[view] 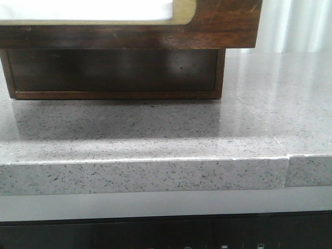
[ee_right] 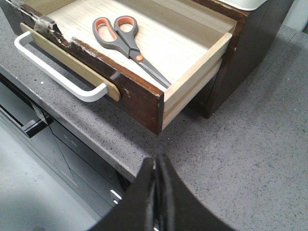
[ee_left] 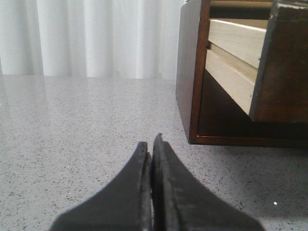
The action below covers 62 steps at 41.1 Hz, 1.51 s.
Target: Put scissors in drawer with both arms
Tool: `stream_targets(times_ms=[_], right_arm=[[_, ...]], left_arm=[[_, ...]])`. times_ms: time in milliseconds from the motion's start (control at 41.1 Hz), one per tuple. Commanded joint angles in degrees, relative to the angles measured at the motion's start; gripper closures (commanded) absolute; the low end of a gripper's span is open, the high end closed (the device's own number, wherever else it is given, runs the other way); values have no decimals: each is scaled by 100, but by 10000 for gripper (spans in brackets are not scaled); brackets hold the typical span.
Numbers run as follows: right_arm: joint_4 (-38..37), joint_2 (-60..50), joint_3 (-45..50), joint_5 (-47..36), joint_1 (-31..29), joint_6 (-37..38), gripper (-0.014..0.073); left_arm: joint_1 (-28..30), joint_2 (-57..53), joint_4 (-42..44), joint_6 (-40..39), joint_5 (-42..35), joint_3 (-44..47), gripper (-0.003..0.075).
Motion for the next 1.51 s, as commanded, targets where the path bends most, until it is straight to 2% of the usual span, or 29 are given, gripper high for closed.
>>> stream_targets(times_ms=[0,1095,1314,1485], right_arm=[[-40,21,-124,-413,-38,-21,711],[-40,-1,-49,-446,-37,-21,711],[-69,-515,837,-737,-1035,-21,711],[-336,-1555,2179,-2021,-2135,-21,711]], left_arm=[[5,-116,11,-48,-532,145,741],[5,-116,11,-48,-532,145,741],[5,-116,11,-48,-532,145,741],[5,-116,11,-48,-532,145,741]])
